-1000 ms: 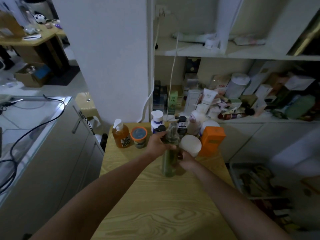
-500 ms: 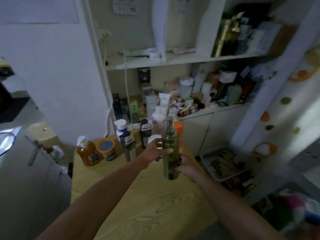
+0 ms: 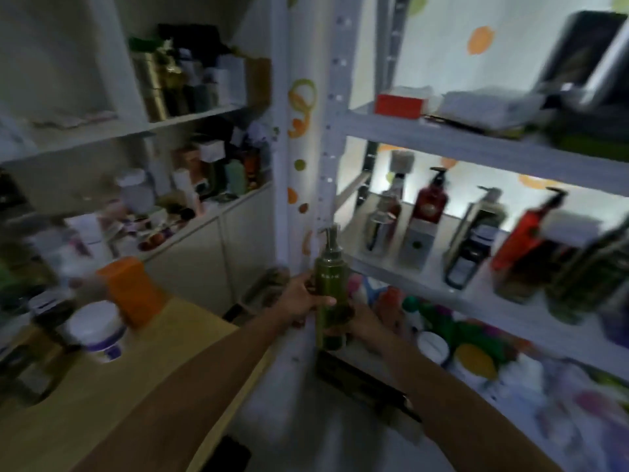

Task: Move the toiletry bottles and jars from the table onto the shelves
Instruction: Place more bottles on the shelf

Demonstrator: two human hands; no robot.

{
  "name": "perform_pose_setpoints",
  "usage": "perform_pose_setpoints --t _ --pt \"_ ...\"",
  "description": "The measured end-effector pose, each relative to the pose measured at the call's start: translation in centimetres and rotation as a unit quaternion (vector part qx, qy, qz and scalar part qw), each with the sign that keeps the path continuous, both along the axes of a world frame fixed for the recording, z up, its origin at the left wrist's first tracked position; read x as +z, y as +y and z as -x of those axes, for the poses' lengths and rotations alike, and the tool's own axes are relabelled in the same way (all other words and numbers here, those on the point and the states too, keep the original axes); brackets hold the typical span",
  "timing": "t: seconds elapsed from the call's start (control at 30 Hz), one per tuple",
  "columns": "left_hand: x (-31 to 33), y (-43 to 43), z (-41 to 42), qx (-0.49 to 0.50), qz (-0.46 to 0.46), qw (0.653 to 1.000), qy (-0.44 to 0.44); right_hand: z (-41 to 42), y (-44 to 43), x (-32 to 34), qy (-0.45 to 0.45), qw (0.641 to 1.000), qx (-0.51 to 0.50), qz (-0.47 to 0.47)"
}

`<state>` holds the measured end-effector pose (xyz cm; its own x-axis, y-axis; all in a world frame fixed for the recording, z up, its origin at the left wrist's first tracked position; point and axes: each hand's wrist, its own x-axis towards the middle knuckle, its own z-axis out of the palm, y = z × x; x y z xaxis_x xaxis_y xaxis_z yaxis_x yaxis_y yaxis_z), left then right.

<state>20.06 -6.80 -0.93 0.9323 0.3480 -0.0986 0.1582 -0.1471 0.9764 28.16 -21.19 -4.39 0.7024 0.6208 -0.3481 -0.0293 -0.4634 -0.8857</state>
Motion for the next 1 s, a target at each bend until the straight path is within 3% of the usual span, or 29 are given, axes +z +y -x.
perform_pose_setpoints --t 0.1,0.2,0.43,0.67,1.0 --pt "0.2 -7.2 -4.2 -0.061 -0.009 0.998 0.011 -2.6 -9.0 -0.2 -0.06 0.997 -0.053 0.007" --pt "0.7 -15.2 -7.0 -0.139 -0.037 0.99 -0.008 -2.8 -17.2 0.5 -0.058 0.993 -0.099 0.01" --pt "0.9 -31.7 -10.9 -0.301 -0.008 0.954 -0.006 -1.3 -34.1 0.4 -0.062 0.962 -0.266 -0.012" --pt "0.3 -44.7 -14.0 -0.425 -0.015 0.905 -0.003 1.3 -45.5 0.5 -0.08 0.913 -0.399 0.0" --pt "-0.8 -61.3 -18.3 -0.536 -0.016 0.843 -0.034 0.3 -59.7 -0.2 -0.08 0.854 -0.513 0.018"
